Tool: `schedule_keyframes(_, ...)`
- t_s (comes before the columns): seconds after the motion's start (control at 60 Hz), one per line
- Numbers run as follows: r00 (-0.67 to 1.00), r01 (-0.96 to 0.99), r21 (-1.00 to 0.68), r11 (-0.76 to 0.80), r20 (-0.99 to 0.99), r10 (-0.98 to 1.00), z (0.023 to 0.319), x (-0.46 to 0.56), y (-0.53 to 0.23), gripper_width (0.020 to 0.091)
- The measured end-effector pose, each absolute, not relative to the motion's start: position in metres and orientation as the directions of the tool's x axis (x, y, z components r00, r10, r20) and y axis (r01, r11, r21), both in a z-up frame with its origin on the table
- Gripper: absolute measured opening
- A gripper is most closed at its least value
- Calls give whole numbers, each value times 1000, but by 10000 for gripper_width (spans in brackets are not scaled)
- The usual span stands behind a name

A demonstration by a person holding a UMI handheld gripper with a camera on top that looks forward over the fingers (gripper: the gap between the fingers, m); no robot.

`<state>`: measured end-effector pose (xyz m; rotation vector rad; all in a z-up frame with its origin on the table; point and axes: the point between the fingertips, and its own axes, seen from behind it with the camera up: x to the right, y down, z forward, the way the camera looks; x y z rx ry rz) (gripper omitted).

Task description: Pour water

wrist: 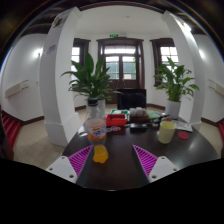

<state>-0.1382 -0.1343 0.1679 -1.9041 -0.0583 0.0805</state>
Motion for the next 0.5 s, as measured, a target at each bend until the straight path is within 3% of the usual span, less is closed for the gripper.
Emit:
schedule_keyframes(0.167, 986, -10, -942, -334, -65, 155, 146, -163, -100, 762)
schedule_keyframes(0.5, 992, 7, -964, -267, -27, 123, 156, -143, -9, 761)
